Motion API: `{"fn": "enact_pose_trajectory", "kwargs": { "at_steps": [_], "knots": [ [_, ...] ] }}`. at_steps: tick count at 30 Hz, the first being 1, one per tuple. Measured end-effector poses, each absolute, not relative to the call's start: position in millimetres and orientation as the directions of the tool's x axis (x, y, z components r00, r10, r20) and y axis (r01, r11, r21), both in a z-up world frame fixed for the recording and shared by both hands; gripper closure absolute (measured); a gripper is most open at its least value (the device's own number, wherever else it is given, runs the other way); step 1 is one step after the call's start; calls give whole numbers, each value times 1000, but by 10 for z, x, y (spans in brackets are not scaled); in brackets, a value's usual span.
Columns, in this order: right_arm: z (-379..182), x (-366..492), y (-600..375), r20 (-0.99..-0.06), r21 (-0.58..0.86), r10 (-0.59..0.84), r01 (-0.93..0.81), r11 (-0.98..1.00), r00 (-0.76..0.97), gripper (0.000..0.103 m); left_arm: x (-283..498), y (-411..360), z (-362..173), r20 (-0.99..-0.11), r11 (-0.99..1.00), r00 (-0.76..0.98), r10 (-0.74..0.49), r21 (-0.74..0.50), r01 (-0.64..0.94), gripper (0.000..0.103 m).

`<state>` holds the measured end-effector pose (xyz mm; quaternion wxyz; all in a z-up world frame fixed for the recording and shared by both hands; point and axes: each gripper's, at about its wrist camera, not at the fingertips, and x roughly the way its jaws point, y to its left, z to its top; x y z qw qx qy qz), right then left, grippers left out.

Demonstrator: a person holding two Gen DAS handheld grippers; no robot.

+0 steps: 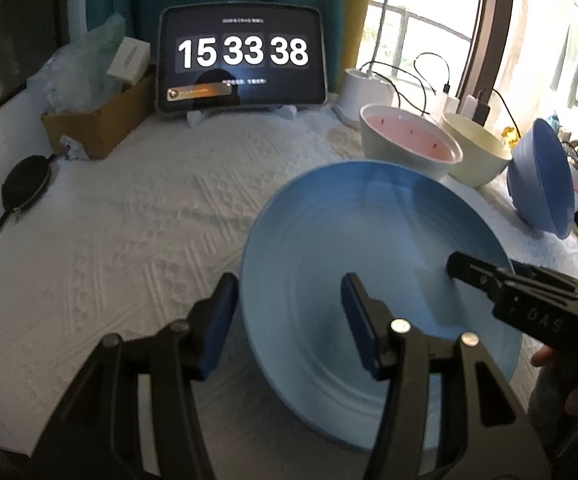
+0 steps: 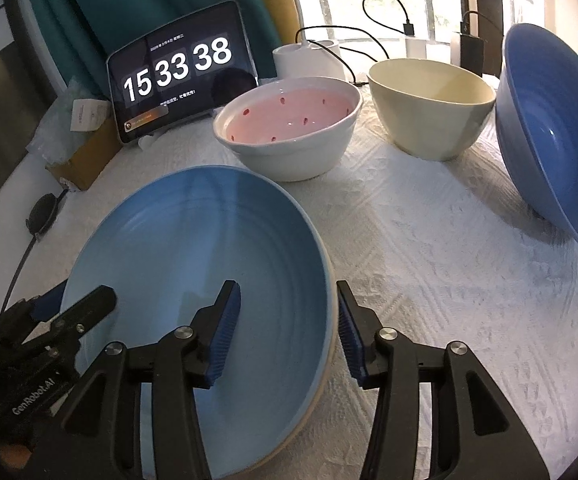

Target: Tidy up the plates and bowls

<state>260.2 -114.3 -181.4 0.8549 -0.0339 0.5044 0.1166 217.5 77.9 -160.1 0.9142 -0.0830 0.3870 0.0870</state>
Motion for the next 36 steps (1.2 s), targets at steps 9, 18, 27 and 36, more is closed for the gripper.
{"fn": "enact_pose_trajectory", "kwargs": {
  "at_steps": [9,18,27,36],
  "knots": [
    [-1674,2514,-1213,-858,59,163,-223,973,487,50,2056,721,-1501,-705,970,701,108,-81,-231,47],
    [-1540,2378,-1305,-846,61,167,-219,974,506,50,1942,553,-1377,-682,975,724,99,-79,-208,47],
    [-1385,2229,-1445,-830,69,174,-213,975,530,50,1862,333,-1279,-668,981,739,88,-70,-181,47],
    [-1275,2130,-1696,-821,76,164,-179,981,547,50,1838,67,-1192,-661,988,748,62,-64,-138,47]
  ]
}}
